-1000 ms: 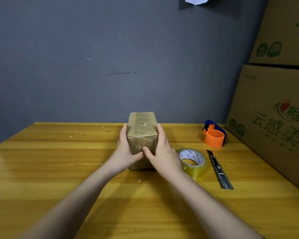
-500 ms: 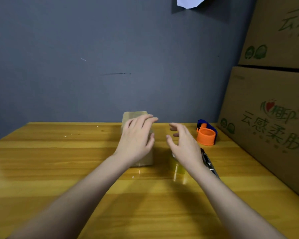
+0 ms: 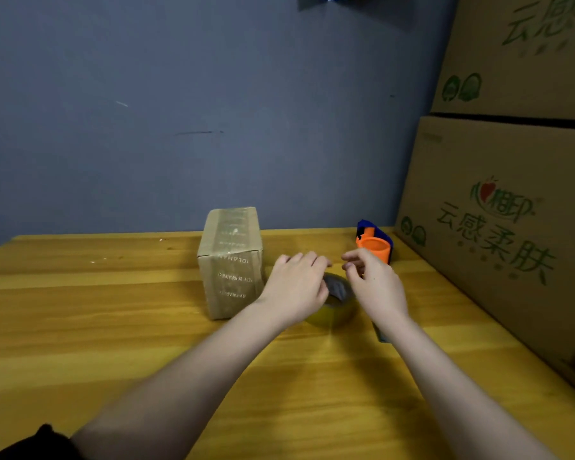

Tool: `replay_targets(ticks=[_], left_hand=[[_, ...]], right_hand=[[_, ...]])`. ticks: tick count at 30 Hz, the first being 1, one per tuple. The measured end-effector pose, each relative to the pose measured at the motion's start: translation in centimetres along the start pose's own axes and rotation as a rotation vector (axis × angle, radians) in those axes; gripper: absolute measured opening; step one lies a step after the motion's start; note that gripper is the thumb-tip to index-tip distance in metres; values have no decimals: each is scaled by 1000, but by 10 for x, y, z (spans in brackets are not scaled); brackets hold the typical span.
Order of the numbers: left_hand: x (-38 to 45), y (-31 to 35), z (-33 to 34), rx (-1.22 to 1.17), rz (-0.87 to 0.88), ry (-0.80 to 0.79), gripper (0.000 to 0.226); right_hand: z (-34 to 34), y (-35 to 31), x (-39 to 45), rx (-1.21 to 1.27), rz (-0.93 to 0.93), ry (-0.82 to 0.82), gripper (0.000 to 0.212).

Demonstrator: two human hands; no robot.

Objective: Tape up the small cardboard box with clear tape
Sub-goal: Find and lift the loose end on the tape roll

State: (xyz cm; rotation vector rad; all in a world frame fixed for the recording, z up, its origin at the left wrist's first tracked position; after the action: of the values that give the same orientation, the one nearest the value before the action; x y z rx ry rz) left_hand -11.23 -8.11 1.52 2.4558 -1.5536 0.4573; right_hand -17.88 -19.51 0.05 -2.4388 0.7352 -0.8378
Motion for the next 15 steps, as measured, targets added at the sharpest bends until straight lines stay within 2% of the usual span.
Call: replay_targets(ticks=[3,9,12,15], left_hand=[[-2,7,19,32,18,-75,39],[-2,20,58,120,65,-248,56],[0,19,66,109,72,-226,47],[-1,12,67,-52,21,-146,40]], right_hand=[[7,9,-1,24,24,-19,19],[35,24,1,232,92,-44,21],[51,30,-2,366,126,-44,25],[57,30,-9,527,148,-48,40]])
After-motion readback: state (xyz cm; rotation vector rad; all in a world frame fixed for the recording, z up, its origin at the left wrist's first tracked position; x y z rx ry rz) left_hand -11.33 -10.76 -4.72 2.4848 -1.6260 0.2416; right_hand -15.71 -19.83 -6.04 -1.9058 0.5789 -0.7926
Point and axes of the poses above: each hand's wrist, its own x-axis towards the middle knuckle, its own z-axis out of the palm, y = z × x, the point moved 7 cm from there along x, towards the middle knuckle, and after that the axes turned 4 degrees about -y, right-handed, at the moved point
